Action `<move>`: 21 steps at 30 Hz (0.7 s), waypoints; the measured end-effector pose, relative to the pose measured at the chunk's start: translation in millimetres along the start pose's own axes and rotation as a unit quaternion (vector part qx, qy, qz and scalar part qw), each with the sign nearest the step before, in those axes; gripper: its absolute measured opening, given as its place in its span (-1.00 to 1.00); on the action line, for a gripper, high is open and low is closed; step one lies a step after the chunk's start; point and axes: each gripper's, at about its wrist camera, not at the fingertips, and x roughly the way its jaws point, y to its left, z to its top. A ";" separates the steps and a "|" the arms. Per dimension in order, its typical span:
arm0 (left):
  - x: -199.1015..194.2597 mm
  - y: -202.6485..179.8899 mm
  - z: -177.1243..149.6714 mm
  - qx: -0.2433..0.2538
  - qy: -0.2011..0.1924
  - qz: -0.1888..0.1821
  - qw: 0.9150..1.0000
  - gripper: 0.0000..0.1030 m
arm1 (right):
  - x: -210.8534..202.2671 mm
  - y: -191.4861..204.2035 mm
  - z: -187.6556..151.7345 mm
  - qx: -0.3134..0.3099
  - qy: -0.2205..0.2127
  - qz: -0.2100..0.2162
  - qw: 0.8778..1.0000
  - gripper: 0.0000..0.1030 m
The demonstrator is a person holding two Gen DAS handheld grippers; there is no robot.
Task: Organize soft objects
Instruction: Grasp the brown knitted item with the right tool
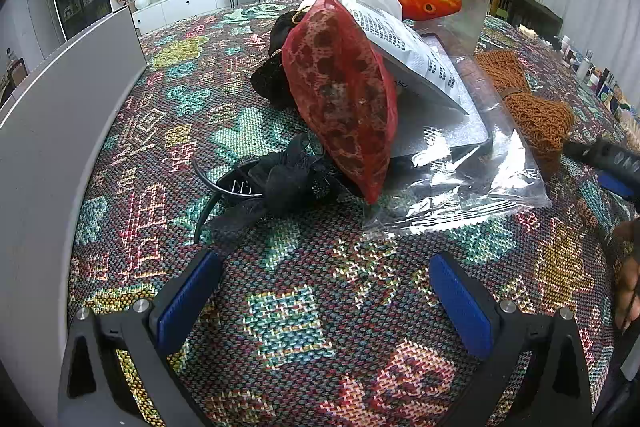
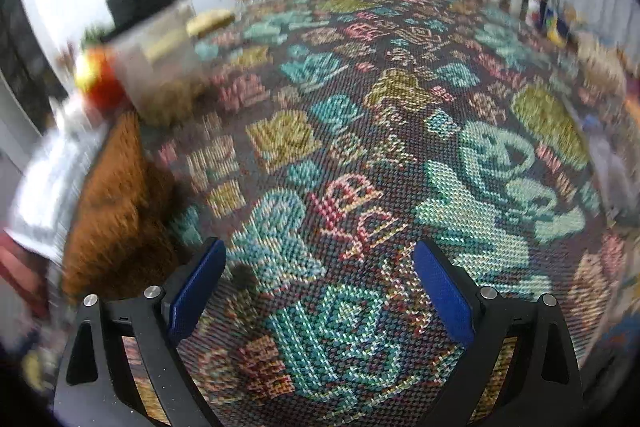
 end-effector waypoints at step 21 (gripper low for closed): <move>0.6 0.3 0.5 0.000 0.000 -0.001 1.000 1.00 | -19.5 76.1 -12.7 -0.139 -0.015 0.196 0.970 0.85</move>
